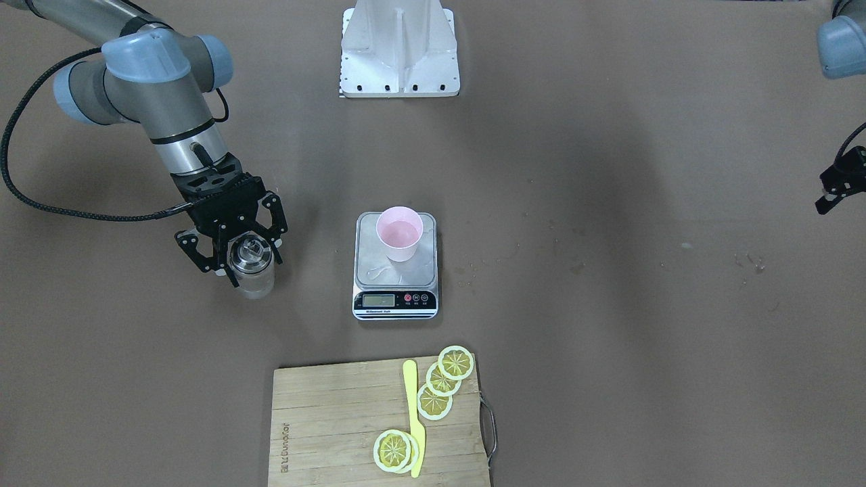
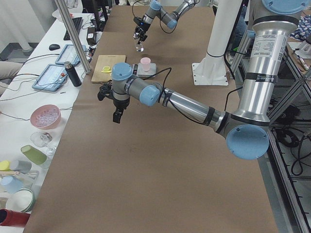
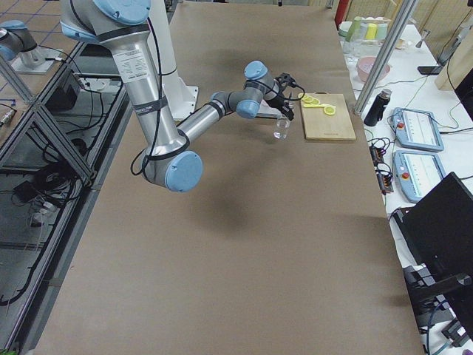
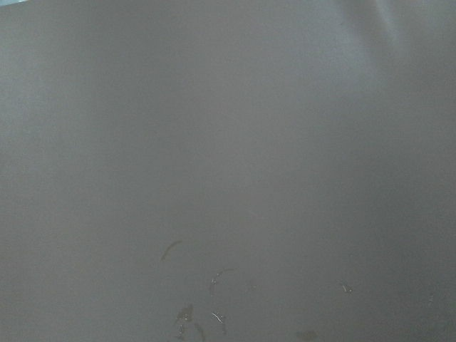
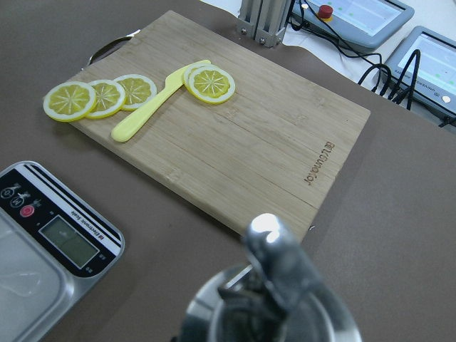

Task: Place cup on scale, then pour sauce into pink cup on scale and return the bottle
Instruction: 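Lift the sauce bottle with the right gripper toward the pink cup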

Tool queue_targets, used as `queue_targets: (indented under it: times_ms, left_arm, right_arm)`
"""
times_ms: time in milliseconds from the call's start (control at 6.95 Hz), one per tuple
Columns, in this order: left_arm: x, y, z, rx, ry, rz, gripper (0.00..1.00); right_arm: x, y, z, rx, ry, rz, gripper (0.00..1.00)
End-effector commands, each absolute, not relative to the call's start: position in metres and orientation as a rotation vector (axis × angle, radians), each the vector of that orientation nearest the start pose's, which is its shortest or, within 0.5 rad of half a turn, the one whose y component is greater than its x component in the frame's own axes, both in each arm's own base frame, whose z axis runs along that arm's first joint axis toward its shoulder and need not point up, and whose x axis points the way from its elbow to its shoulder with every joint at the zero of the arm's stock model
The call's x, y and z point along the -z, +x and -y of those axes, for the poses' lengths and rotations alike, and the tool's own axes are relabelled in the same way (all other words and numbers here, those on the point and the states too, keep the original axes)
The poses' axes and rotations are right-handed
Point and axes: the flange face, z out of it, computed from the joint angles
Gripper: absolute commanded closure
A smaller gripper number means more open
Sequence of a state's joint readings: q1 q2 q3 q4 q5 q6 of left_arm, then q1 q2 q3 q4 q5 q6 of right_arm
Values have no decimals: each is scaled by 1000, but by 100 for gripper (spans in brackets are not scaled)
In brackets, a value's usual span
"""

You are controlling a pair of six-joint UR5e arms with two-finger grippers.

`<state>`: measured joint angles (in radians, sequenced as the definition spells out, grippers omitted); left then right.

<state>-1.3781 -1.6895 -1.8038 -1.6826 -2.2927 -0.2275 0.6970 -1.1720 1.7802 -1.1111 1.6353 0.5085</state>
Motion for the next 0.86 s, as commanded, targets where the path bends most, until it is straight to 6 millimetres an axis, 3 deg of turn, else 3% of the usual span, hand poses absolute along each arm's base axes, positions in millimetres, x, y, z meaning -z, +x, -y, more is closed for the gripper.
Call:
queue_targets:
  times_ms: [0, 288, 719]
  left_arm:
    - [-499, 8, 537, -138, 290, -764, 3]
    - [-520, -19, 540, -119, 288, -804, 3]
    - [-537, -28, 535, -117, 277, -814, 3]
  right_arm:
    - [-264, -396, 468, 397, 743, 648, 100]
    - [-238, -406, 446, 418, 718, 562, 100]
    - [-221, -424, 427, 465, 675, 431, 100]
